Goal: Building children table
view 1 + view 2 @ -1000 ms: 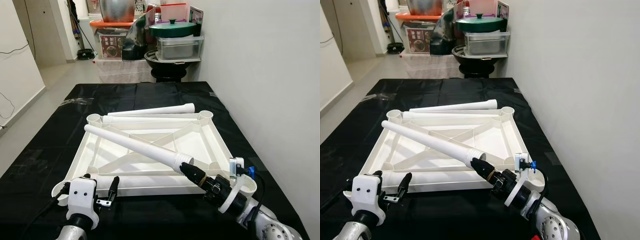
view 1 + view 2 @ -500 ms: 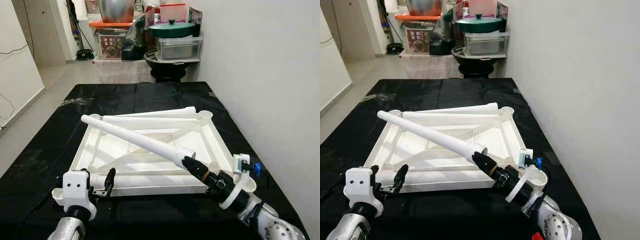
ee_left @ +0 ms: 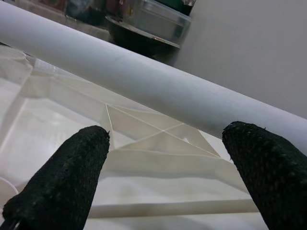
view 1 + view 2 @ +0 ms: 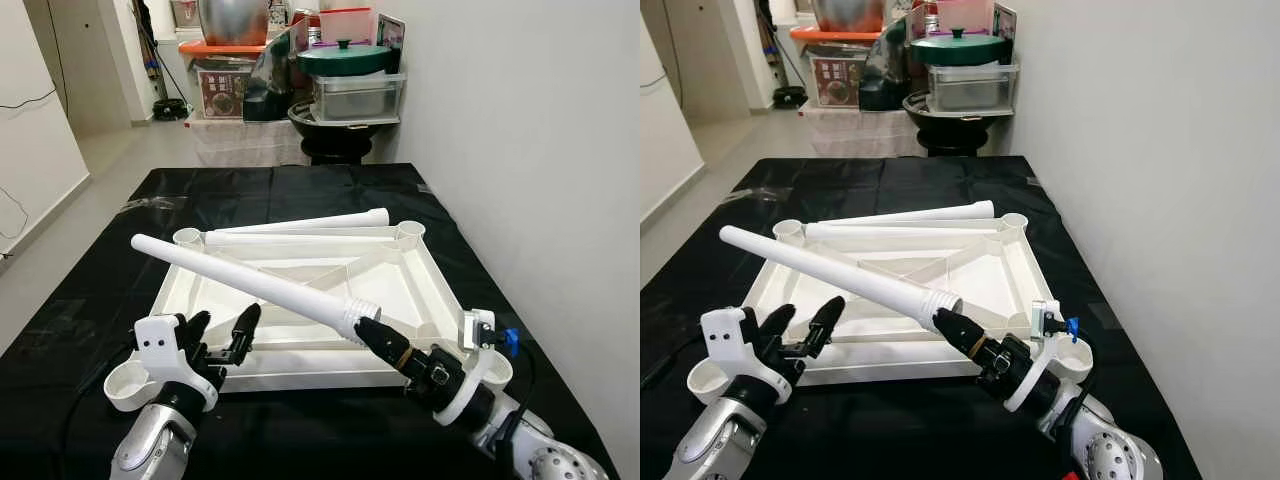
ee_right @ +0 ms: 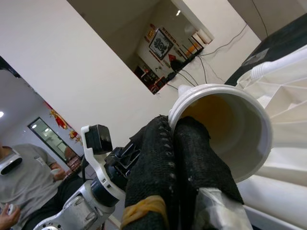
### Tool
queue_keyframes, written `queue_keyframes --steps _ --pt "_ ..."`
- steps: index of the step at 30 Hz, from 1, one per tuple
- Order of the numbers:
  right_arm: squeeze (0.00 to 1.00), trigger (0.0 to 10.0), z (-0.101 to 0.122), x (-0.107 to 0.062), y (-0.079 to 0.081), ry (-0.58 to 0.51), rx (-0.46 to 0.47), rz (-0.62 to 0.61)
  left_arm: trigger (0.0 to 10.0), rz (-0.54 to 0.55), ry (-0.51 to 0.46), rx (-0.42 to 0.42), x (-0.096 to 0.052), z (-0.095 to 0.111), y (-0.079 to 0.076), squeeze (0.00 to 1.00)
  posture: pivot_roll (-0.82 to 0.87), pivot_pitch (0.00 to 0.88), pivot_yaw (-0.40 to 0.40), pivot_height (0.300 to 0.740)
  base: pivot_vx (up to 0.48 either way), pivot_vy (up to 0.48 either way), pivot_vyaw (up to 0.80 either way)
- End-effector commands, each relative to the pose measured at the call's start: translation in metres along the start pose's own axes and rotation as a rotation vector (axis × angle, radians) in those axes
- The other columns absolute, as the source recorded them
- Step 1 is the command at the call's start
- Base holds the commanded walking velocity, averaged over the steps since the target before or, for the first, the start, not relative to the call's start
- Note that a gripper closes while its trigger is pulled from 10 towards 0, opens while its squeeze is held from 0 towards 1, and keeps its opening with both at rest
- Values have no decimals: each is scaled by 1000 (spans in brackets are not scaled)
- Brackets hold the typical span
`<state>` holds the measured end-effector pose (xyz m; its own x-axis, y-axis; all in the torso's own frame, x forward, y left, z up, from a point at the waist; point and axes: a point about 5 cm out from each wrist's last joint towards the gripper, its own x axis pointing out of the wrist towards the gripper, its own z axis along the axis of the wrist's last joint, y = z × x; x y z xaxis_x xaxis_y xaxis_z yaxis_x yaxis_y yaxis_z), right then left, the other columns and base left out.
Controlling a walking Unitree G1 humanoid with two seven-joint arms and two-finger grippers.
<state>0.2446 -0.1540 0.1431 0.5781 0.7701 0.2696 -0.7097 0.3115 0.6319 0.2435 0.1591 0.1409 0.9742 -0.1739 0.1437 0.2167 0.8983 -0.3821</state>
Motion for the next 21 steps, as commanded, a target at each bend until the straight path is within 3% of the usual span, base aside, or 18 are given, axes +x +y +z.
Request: queue_keyframes --steps 1,9,15,21 --pt "0 0 -2 5 8 -12 15 55 10000 -7 14 -63 0 -2 -2 0 41 0 0 740 0 0 0" --pt "0 0 -4 5 12 -1 46 85 10000 -10 5 -210 1 -5 -1 0 39 0 -6 740 0 0 0" --pt "0 0 -3 1 14 6 69 103 10000 -61 -42 -312 6 5 -3 0 33 0 -12 740 0 0 0" --pt "0 0 -6 0 14 18 81 101 10000 -125 -71 -339 10 16 -11 0 32 0 -17 740 0 0 0"
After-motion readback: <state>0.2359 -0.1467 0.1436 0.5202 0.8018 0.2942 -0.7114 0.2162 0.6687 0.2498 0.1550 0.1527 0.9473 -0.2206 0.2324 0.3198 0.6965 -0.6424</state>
